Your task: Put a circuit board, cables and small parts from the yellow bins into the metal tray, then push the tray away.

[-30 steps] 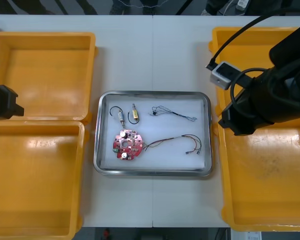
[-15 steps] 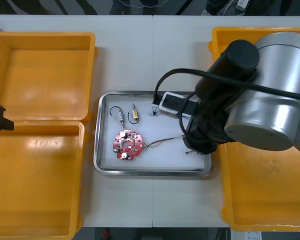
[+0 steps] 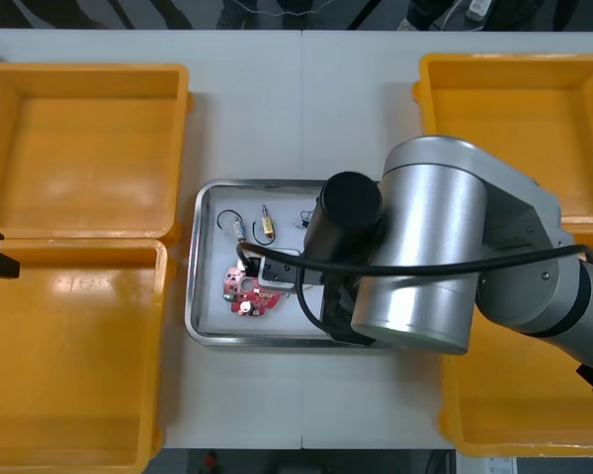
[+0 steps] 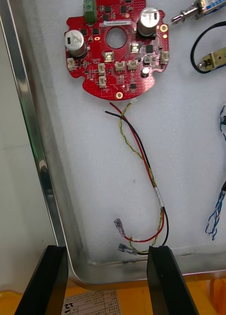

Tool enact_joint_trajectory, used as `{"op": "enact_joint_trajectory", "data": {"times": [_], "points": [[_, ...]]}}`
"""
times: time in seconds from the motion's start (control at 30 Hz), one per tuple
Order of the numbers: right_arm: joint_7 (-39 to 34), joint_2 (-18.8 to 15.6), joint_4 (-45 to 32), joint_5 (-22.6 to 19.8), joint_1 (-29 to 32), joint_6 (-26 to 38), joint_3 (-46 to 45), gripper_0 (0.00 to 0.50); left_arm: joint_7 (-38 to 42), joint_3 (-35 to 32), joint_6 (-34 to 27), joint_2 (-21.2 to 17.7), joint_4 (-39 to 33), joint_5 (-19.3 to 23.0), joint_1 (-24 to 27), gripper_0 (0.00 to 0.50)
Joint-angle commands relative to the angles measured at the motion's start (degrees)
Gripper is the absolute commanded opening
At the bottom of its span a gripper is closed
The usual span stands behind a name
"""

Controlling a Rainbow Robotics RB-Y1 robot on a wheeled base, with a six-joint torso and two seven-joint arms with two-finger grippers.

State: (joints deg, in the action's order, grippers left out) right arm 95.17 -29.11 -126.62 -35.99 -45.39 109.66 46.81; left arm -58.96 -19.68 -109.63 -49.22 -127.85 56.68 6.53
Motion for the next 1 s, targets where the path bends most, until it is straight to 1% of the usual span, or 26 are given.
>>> {"op": "enact_joint_trajectory", "data": {"times": [0.03, 0.13, 0.43, 0.53, 0.57, 0.73, 0.83, 1.0], "points": [[1.3, 0.8, -0.6, 2.3, -2.0, -2.0, 4.4, 0.463, -3.5, -1.9, -0.4, -2.6, -1.9, 0.5, -1.0, 0.500], [1.6, 1.3, 0.3, 2.9, -1.9, -2.9, 6.2, 0.465, -3.6, -1.9, -0.4, -2.6, -1.9, 0.6, -1.0, 0.500], [2.5, 6.1, 7.0, 2.8, -1.2, -3.7, 7.3, 0.463, -3.6, -1.9, -0.4, -2.6, -1.9, 0.6, -1.0, 0.500], [2.6, 6.9, 8.1, 3.1, -0.6, -5.1, 8.0, 0.464, -3.6, -1.9, -0.4, -2.6, -1.9, 0.6, -1.0, 0.500], [2.6, 6.9, 8.1, 3.3, -0.4, -5.5, 8.3, 0.463, -3.6, -1.9, -0.4, -2.6, -1.9, 0.6, -1.0, 0.500], [2.4, 6.4, 8.1, 6.7, 0.4, -8.5, 12.5, 0.463, -3.6, -1.9, -0.4, -2.6, -1.9, 0.6, -1.0, 0.500], [2.3, 6.1, 8.1, 7.8, 0.6, -8.9, 14.1, 0.463, -3.6, -1.9, -0.4, -2.6, -1.9, 0.6, -1.0, 0.500], [2.6, 5.9, 10.0, 7.2, 0.8, -9.5, 15.2, 0.465, -3.6, -1.9, -0.4, -2.6, -1.9, 0.6, -1.0, 0.500]]}}
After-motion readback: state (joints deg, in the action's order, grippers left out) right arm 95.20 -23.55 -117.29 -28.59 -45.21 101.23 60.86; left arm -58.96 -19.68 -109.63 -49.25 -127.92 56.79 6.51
